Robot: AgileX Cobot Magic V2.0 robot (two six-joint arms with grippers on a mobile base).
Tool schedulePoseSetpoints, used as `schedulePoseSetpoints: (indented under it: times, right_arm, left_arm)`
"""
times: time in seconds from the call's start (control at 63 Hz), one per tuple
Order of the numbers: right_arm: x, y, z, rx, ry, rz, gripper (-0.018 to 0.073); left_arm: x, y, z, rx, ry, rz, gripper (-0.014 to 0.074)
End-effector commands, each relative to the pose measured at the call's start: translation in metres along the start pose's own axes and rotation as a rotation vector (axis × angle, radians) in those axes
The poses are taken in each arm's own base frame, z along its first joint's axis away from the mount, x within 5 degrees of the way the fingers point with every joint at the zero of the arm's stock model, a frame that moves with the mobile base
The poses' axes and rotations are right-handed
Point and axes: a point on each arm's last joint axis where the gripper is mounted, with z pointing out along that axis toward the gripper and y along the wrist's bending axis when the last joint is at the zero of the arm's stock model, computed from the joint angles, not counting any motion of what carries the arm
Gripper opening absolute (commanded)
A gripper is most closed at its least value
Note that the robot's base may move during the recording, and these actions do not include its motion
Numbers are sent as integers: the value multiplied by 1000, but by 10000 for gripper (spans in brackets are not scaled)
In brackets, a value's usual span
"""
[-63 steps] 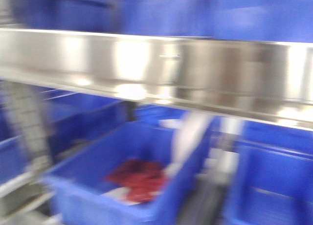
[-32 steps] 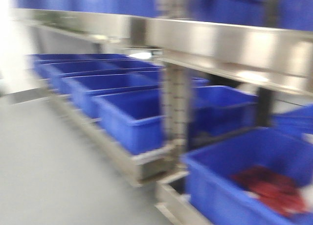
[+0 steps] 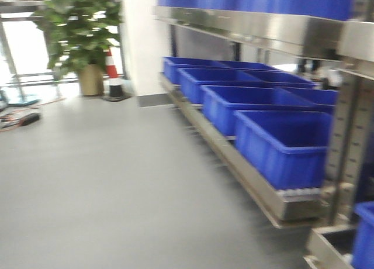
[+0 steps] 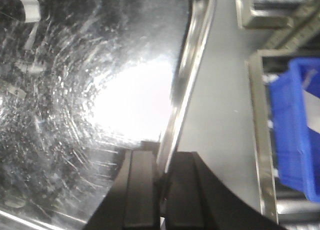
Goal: Stack silver trays without gaps
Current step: 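Hold the tray in both grippers and turn the base away from the shelf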
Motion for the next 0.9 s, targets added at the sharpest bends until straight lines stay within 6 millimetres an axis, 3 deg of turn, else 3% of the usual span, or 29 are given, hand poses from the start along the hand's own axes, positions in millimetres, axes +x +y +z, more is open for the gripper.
schedulePoseSetpoints:
  times: [0.0,0.888]
  right_arm:
    - [8,4,-19,-48,34,-16,56]
    - [8,4,-19,-49,32,-16,56]
  left_arm:
    - [6,-8,-18,59,10,39,-48]
    - [6,-8,-18,59,10,39,-48]
